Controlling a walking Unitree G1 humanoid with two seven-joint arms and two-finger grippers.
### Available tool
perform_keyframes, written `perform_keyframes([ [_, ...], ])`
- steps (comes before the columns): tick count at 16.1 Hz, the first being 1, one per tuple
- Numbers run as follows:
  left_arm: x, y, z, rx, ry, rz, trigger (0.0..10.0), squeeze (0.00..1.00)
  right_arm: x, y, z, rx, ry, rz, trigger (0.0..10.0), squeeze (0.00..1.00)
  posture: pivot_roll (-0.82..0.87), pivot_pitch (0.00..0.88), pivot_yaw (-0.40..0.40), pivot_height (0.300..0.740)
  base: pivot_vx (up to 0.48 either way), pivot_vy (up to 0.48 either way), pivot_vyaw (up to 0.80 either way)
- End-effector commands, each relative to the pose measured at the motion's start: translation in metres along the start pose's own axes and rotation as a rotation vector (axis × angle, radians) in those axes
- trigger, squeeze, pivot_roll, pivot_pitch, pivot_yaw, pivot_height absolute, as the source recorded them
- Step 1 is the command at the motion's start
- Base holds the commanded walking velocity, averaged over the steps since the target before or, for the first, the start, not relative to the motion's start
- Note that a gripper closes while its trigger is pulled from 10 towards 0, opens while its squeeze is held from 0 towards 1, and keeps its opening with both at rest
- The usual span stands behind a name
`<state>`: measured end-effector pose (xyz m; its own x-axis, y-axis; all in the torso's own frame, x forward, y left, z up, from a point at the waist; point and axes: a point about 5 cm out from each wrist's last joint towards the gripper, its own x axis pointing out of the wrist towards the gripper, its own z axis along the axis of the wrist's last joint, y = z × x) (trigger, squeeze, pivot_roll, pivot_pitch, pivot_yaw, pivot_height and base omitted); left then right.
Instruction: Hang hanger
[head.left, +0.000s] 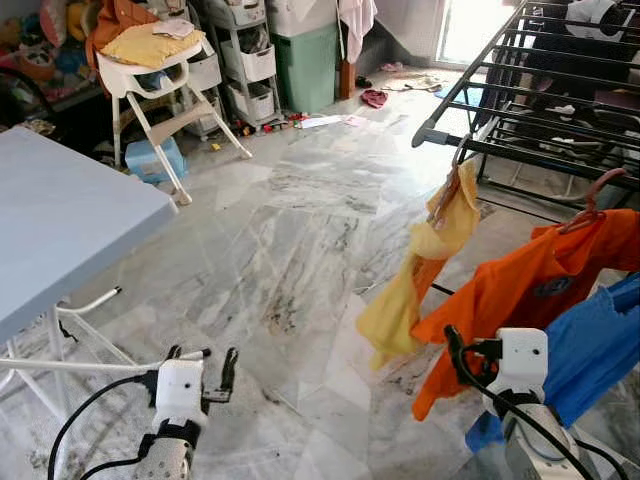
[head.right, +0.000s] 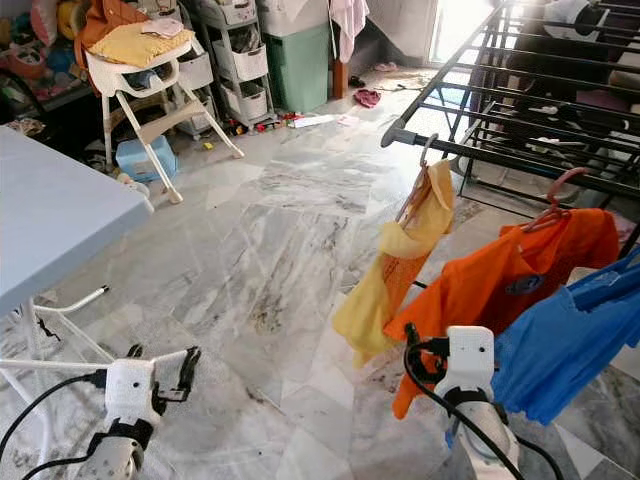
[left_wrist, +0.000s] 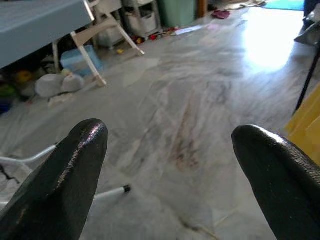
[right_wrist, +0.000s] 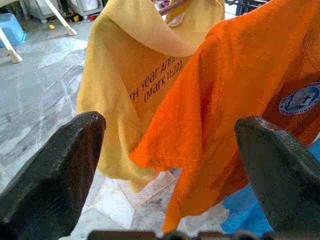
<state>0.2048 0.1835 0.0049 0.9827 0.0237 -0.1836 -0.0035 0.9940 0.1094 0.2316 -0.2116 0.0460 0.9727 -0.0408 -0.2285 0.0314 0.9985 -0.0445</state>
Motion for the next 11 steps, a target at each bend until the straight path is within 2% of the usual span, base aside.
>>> perform_keyframes([
  [1,0.004,0.007,0.001,0.02,-0.004,0.025,10.0,0.0,0.001,0.003,0.007,-0.006,-0.022,0.007,10.0,0.0,-0.13,0.0,0.085,0.74,0.0,0.0,0.0],
  [5,0.013,0.005,-0.01,-0.01,0.033,0.007,10.0,0.0,0.002,0.005,0.007,-0.005,-0.024,0.001,10.0,0.0,-0.13,0.0,0.091,0.74,0.0,0.0,0.0],
  [6,0.015,0.003,-0.012,-0.069,0.039,-0.012,10.0,0.0,0.003,0.006,0.007,-0.004,-0.025,0.001,10.0,0.0,-0.14,0.0,0.092,0.74,0.0,0.0,0.0],
  [7,0.016,0.004,-0.013,-0.096,0.045,-0.011,10.0,0.0,0.002,0.007,0.008,0.011,-0.034,0.007,10.0,0.62,-0.14,0.0,0.093,0.74,0.0,0.0,0.0],
  [8,0.017,0.003,-0.013,-0.122,0.046,-0.019,10.0,1.0,0.003,0.008,0.009,0.019,-0.037,0.009,10.0,1.0,-0.14,0.0,0.094,0.74,0.0,0.0,0.0],
  [11,0.021,0.001,-0.015,-0.153,0.036,-0.045,10.0,1.0,0.005,0.009,0.01,0.022,-0.041,0.012,10.0,1.0,-0.14,0.0,0.098,0.74,0.0,0.0,0.0],
])
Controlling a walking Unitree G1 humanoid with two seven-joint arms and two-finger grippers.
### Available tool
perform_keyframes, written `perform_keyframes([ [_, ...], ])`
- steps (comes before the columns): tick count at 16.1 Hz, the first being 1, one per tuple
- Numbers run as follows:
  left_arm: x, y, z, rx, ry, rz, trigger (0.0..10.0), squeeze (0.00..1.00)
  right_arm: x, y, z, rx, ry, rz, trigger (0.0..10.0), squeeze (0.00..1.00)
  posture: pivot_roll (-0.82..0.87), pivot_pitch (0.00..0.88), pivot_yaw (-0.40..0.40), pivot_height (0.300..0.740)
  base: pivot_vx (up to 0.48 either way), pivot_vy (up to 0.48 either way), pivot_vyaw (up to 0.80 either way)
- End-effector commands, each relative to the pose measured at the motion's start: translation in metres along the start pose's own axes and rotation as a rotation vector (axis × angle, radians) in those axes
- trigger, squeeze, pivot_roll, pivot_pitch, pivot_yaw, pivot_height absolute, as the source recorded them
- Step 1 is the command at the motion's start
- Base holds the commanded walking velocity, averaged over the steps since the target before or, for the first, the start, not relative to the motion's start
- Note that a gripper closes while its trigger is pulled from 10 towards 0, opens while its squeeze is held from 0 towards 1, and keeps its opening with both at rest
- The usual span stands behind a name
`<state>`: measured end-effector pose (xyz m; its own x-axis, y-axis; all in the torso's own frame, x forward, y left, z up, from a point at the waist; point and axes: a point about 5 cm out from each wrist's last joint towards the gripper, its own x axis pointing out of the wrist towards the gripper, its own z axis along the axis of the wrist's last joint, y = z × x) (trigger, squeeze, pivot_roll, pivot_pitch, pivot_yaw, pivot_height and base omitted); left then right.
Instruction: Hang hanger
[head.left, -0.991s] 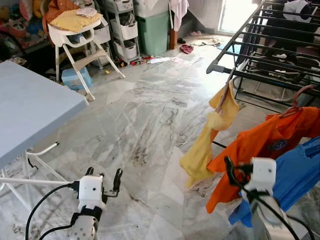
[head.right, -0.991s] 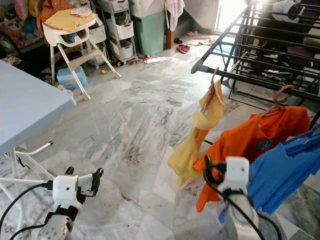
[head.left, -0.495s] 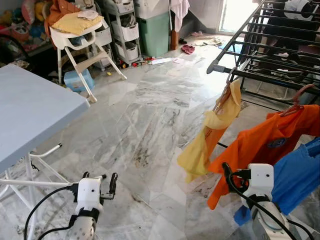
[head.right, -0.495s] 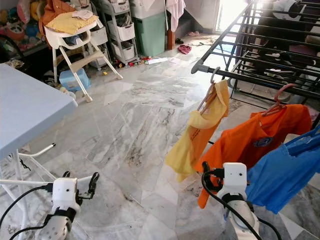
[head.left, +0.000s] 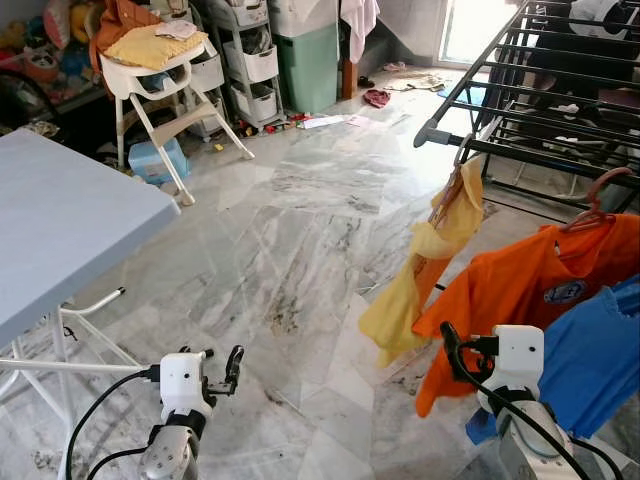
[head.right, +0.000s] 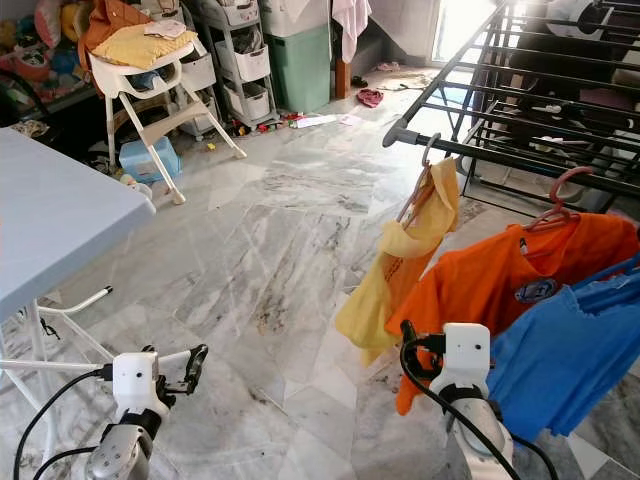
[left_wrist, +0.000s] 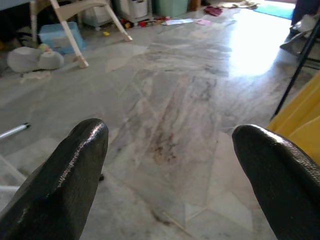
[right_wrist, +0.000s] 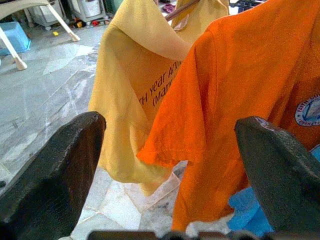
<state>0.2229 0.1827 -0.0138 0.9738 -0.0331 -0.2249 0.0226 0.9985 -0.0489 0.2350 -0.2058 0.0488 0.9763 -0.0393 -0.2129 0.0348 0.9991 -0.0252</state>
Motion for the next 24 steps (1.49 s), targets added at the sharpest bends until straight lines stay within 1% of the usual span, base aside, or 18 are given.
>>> perform_keyframes([
  [1,0.001,0.004,0.001,-0.01,-0.007,0.008,10.0,1.0,0.003,0.003,0.006,0.002,-0.025,0.01,10.0,1.0,-0.14,0.0,0.096,0.74,0.0,0.0,0.0],
  [2,0.002,0.003,0.002,-0.009,-0.008,-0.009,10.0,1.0,0.004,0.003,0.006,0.004,-0.021,0.001,10.0,1.0,-0.14,0.0,0.097,0.74,0.0,0.0,0.0],
  [3,0.004,0.001,0.005,-0.028,-0.026,-0.035,10.0,0.05,0.005,0.004,0.005,0.016,-0.014,0.003,10.0,0.0,-0.14,0.0,0.097,0.74,0.0,0.0,0.0],
  [4,0.005,0.0,0.012,-0.031,-0.062,-0.034,0.0,0.0,0.005,0.003,0.005,0.018,-0.014,-0.001,3.6,0.0,-0.14,0.0,0.097,0.74,0.0,0.0,0.0],
  [5,0.008,-0.002,0.025,-0.053,-0.118,-0.017,0.0,0.0,0.006,0.003,0.006,0.014,-0.018,-0.008,2.7,0.0,-0.14,0.0,0.097,0.74,0.0,0.0,0.0],
  [6,0.009,-0.005,0.032,-0.051,-0.142,-0.023,0.0,0.0,0.007,0.003,0.006,0.016,-0.019,-0.008,0.6,0.0,-0.14,0.0,0.097,0.74,0.0,0.0,0.0],
  [8,0.015,-0.022,0.061,-0.017,-0.244,-0.08,0.0,0.0,0.011,0.005,0.009,0.017,-0.027,-0.014,0.8,0.0,-0.14,0.0,0.096,0.74,0.0,0.0,0.0],
  [10,0.015,-0.03,0.067,-0.02,-0.264,-0.11,0.0,0.0,0.013,0.006,0.011,0.018,-0.033,-0.012,1.3,0.0,-0.14,0.0,0.097,0.74,0.0,0.0,0.0],
  [13,0.009,-0.032,0.07,-0.018,-0.248,-0.115,0.0,0.0,0.015,0.007,0.013,0.021,-0.041,-0.014,0.8,0.0,-0.14,0.0,0.099,0.74,0.0,0.0,0.0],
  [14,0.008,-0.03,0.069,-0.013,-0.236,-0.107,0.0,0.0,0.016,0.006,0.013,0.02,-0.04,-0.017,4.9,0.0,-0.14,0.0,0.101,0.74,0.0,0.0,0.0],
  [15,0.007,-0.027,0.067,-0.003,-0.218,-0.085,0.4,0.0,0.016,0.006,0.013,0.026,-0.036,-0.024,10.0,0.0,-0.14,0.0,0.102,0.74,0.0,0.0,0.0],
  [16,0.007,-0.026,0.066,0.003,-0.203,-0.08,4.5,0.0,0.017,0.007,0.013,0.027,-0.035,-0.026,10.0,0.0,-0.14,0.0,0.102,0.74,0.0,0.0,0.0],
  [17,0.008,-0.025,0.065,0.01,-0.192,-0.054,10.0,0.0,0.02,0.008,0.015,0.036,-0.04,-0.038,10.0,0.0,-0.14,0.0,0.103,0.74,0.0,0.0,0.0],
  [19,0.009,-0.026,0.066,0.001,-0.194,-0.047,10.0,0.0,0.022,0.009,0.016,0.044,-0.047,-0.046,10.0,0.0,-0.14,0.0,0.103,0.74,0.0,0.0,0.0],
  [21,0.015,-0.031,0.068,0.003,-0.177,-0.04,10.0,0.0,0.025,0.015,0.019,0.061,-0.063,-0.059,10.0,0.0,-0.13,0.0,0.103,0.74,0.0,0.0,0.0],
  [23,0.018,-0.036,0.077,0.032,-0.2,-0.054,10.0,0.0,0.027,0.021,0.022,0.07,-0.071,-0.05,10.0,0.0,-0.13,0.0,0.1,0.74,0.0,0.0,0.0],
  [24,0.019,-0.037,0.078,0.043,-0.204,-0.06,10.0,0.0,0.027,0.021,0.024,0.071,-0.078,-0.049,10.0,0.0,-0.13,0.0,0.102,0.74,0.0,0.0,0.0],
])
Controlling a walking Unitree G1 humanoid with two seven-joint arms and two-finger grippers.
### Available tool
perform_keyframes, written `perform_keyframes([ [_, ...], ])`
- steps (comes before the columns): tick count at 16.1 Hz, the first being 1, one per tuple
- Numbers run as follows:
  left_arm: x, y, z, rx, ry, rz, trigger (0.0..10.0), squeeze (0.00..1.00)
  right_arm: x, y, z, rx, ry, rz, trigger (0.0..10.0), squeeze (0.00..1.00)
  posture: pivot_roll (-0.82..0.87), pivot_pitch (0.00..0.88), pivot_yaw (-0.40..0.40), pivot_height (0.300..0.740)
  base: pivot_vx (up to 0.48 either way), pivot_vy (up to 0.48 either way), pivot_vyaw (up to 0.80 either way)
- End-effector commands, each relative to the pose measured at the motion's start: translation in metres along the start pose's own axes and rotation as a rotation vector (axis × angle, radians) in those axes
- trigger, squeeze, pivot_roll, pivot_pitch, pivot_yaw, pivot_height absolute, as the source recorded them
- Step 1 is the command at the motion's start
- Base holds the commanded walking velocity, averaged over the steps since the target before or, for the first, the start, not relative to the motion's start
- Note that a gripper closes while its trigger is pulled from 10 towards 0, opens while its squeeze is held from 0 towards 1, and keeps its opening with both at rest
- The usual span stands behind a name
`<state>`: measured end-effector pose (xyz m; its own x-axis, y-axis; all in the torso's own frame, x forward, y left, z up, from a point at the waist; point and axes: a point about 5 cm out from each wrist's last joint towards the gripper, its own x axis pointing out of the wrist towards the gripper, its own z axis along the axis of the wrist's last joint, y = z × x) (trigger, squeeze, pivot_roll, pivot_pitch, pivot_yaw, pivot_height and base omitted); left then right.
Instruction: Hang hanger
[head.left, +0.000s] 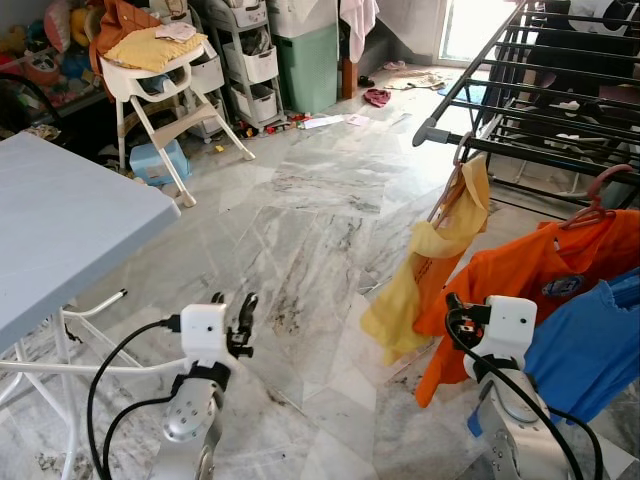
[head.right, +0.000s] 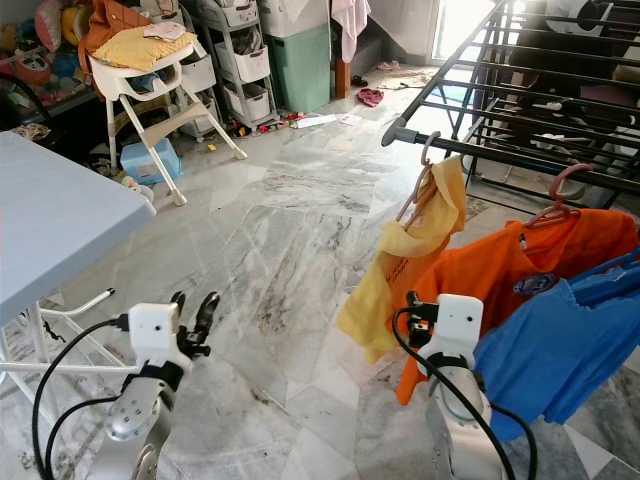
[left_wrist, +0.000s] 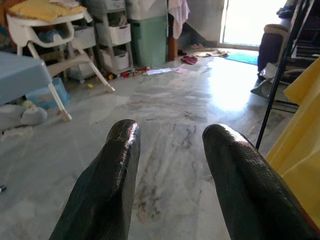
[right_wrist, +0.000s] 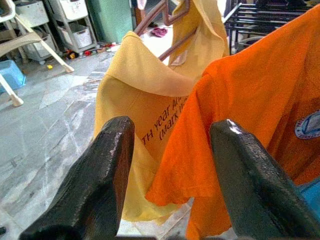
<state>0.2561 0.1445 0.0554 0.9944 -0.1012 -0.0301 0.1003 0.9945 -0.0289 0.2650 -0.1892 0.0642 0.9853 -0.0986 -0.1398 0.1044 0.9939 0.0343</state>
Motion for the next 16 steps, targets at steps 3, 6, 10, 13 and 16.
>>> perform_keyframes([
  [3,-0.001,0.005,0.002,0.062,0.013,-0.005,10.0,0.0,0.001,0.002,0.006,0.034,-0.015,0.003,10.0,0.0,-0.14,0.0,0.11,0.74,0.0,0.0,0.0],
  [6,-0.006,0.008,-0.003,0.066,0.039,-0.004,10.0,0.0,-0.002,0.0,0.007,0.023,-0.026,-0.017,10.0,0.0,-0.14,0.0,0.117,0.74,0.0,0.0,0.0],
  [10,-0.014,0.013,-0.015,0.079,0.083,0.008,10.0,0.0,-0.003,-0.002,0.005,0.017,-0.018,-0.021,10.0,0.0,-0.14,0.0,0.119,0.74,0.0,0.0,0.0],
  [13,-0.014,0.014,-0.016,0.073,0.088,0.021,10.0,0.0,-0.002,-0.003,0.006,0.013,-0.016,-0.016,10.0,0.0,-0.14,0.0,0.118,0.74,0.0,0.0,0.0],
  [16,-0.014,0.014,-0.016,0.071,0.081,0.033,10.0,0.0,-0.001,-0.003,0.006,0.005,-0.011,-0.011,10.0,0.0,-0.14,0.0,0.111,0.74,0.0,0.0,0.0],
])
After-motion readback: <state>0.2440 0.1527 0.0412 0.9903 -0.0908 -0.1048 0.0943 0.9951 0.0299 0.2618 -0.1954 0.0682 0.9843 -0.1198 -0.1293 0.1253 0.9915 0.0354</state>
